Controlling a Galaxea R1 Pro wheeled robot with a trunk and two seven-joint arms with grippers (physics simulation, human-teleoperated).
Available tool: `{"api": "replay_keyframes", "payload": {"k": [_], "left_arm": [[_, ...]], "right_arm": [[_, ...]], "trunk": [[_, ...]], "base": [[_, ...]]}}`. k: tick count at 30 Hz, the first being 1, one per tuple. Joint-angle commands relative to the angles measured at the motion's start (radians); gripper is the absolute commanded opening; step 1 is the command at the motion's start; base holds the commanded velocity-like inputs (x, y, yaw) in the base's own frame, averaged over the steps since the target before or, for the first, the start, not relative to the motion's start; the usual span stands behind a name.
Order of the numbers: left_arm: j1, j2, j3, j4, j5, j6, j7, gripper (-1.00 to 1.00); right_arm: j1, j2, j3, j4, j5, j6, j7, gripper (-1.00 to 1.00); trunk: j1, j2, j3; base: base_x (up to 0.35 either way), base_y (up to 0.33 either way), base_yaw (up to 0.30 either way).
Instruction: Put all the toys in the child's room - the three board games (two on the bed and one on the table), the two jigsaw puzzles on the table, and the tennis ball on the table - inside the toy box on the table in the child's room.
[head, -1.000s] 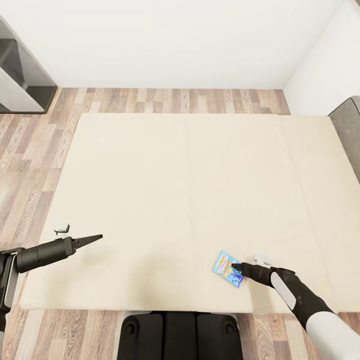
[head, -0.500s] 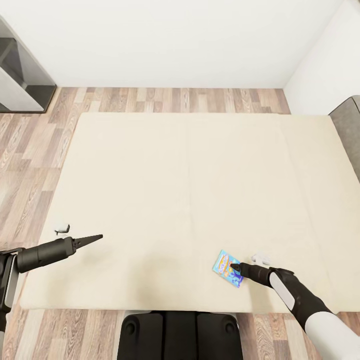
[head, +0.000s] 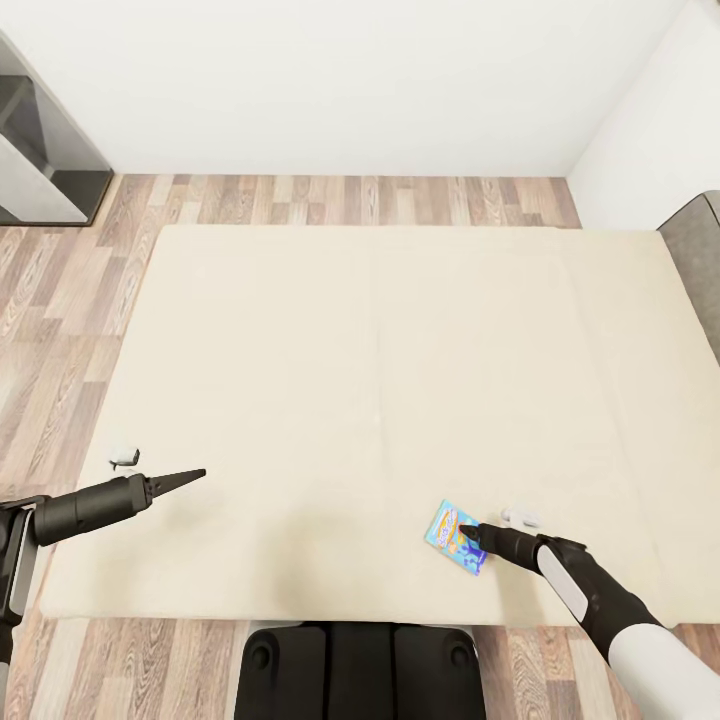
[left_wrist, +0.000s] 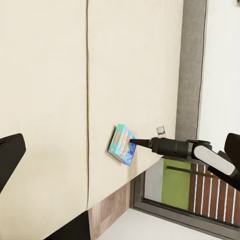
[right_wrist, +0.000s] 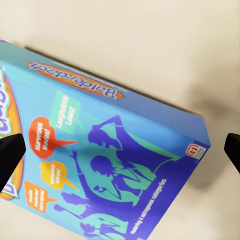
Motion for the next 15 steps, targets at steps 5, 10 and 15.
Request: {"api": "replay_keyframes", "payload": {"k": [5, 10, 15], "left_arm": [[0.0, 0.0, 0.0, -0.001, -0.002, 0.011, -0.005, 1.0], [0.0, 0.0, 0.0, -0.001, -0.002, 0.011, -0.005, 1.0], [0.0, 0.0, 0.0, -0.001, -0.002, 0.011, -0.005, 1.0]], "right_arm": [[0.0, -0.001, 0.004, -0.001, -0.004, 0.002, 0.002, 1.0], [0.0, 0.0, 0.003, -0.001, -0.005, 0.002, 0.003, 1.0], [0.0, 0.0, 0.003, -0.001, -0.005, 0.002, 0.004, 1.0]], "trunk": [[0.001, -0.002, -0.001], [0.001, -0.002, -0.001], [0.001, -0.002, -0.001]], "base": [[0.0, 0.0, 0.0], [0.0, 0.0, 0.0], [0.0, 0.0, 0.0]]}}
